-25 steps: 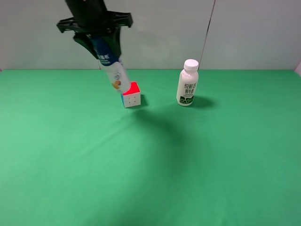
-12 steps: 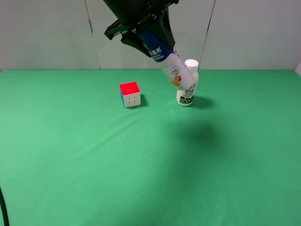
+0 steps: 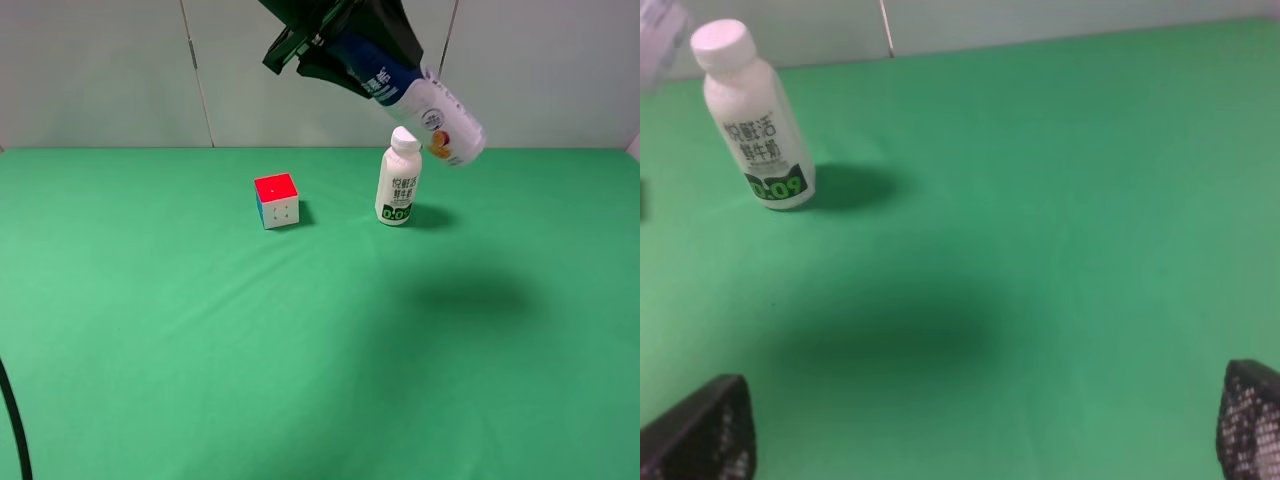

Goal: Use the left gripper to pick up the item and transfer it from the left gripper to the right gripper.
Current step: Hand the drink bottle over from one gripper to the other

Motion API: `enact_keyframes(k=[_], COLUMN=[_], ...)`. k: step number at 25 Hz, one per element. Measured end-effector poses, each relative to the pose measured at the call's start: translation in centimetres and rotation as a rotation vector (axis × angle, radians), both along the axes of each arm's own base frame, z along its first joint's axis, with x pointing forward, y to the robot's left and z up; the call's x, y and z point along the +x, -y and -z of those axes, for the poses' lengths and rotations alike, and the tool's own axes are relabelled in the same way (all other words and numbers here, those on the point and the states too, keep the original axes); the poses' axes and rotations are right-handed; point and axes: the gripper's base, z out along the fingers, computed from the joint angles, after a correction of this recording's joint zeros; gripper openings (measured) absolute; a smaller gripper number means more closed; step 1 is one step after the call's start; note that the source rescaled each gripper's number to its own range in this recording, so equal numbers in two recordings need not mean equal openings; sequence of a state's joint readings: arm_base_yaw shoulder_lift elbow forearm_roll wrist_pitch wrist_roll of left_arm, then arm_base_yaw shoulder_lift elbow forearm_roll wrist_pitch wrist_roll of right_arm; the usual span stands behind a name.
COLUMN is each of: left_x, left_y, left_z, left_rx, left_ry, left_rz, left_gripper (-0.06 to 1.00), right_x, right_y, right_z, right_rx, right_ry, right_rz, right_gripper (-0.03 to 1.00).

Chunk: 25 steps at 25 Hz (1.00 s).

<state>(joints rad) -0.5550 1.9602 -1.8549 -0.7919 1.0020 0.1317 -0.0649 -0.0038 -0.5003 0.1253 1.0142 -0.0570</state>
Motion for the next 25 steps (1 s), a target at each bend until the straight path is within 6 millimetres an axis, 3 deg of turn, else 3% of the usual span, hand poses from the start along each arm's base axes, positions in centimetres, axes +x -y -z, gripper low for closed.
enact_keyframes(k=[7,15,25], left_x=[0.0,0.8,0.9], left_y=[0.0,-1.7,-2.2], left_z=[0.0,2.1,2.5], left_rx=[-0.023,-0.171,-0.207], left_ry=[0.013,-0.073,-0.064], left_rz=[0.026,0.045,0.071], left_gripper=[0.0,0.0,0.0], right_x=[0.0,0.1,4.6], right_y=[-0.3,-0.8,-1.8], right_z=[0.0,-0.2,-1.7], right_rx=[0.034,0.037,0.04], right_ry=[0.003,0.009,-0.014], right_rz=[-0.022,-0.08,-0.255], right_gripper=[1.0,1.0,1.0])
